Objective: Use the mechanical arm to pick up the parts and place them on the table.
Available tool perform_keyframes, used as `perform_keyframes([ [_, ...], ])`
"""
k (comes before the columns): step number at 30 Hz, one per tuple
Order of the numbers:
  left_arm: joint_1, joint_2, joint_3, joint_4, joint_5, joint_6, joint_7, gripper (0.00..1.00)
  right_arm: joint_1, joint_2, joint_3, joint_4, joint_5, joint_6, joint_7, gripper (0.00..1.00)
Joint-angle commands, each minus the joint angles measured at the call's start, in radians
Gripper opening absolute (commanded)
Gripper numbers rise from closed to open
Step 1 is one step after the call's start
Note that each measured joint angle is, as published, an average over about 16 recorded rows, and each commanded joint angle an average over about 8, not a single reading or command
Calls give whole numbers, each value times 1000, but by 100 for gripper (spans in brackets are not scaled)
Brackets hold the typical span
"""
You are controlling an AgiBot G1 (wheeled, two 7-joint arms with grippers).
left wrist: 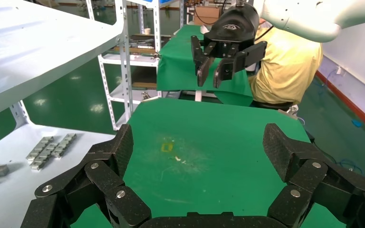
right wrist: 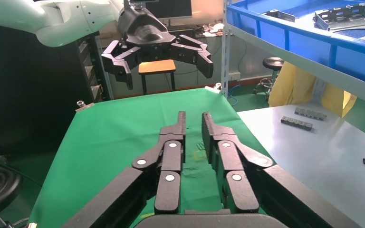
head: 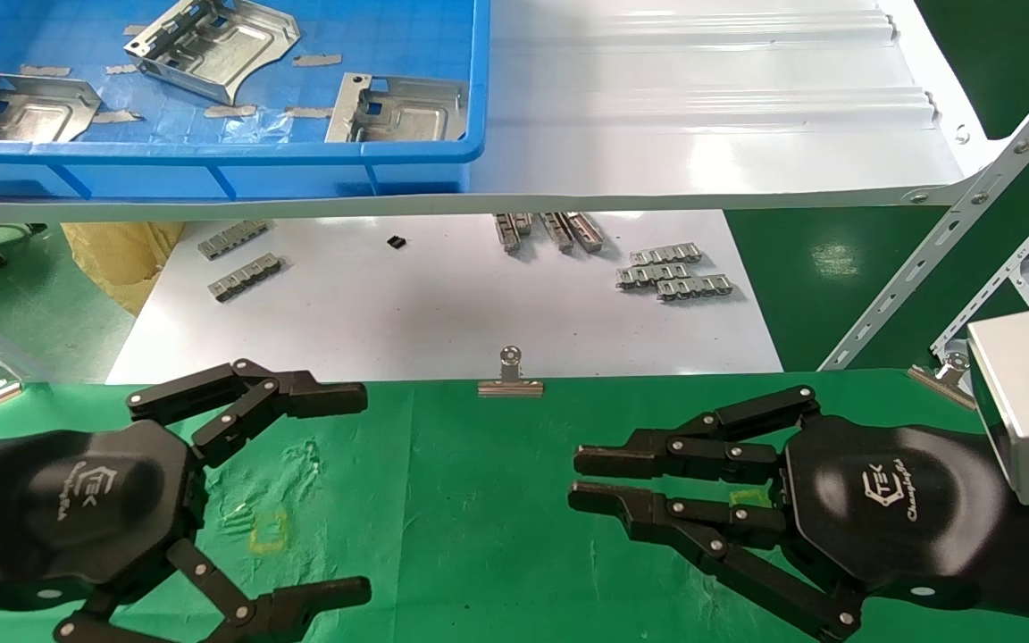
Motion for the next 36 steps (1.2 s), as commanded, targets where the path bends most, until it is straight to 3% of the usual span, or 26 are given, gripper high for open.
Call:
perform_keyframes([
  [1, 7, 0, 0, -1, -3, 1, 1, 100, 0, 0, 0, 0, 0, 0, 0, 0],
  [6, -89, 12, 3, 7, 29, -9, -13, 100, 0, 0, 0, 0, 0, 0, 0, 0],
  [11, -302, 63, 35, 115, 123, -11, -43, 100, 0, 0, 0, 0, 0, 0, 0, 0],
  [17, -583, 185, 94, 444, 279, -62, -3, 100, 0, 0, 0, 0, 0, 0, 0, 0],
  [22, -767, 286, 139, 733, 438, -245, 86, 100, 0, 0, -1, 0, 0, 0, 0, 0],
  [25, -847, 339, 164, 868, 513, -368, 128, 99, 0, 0, -1, 0, 0, 0, 0, 37],
  [27, -889, 369, 183, 940, 557, -430, 157, 82, 0, 0, -1, -1, 0, 0, 0, 62],
  [30, -934, 403, 212, 1031, 613, -498, 195, 44, 0, 0, -1, -1, 0, 0, -1, 99],
  [33, -962, 426, 235, 1105, 654, -552, 221, 8, 0, 0, -1, -1, 0, 0, -1, 100],
  [34, -968, 432, 240, 1128, 663, -570, 226, 2, 0, 0, -1, -1, 1, 0, -1, 100],
  [36, -976, 443, 247, 1167, 676, -603, 230, 0, 0, 0, -1, -1, 1, 0, -1, 100],
])
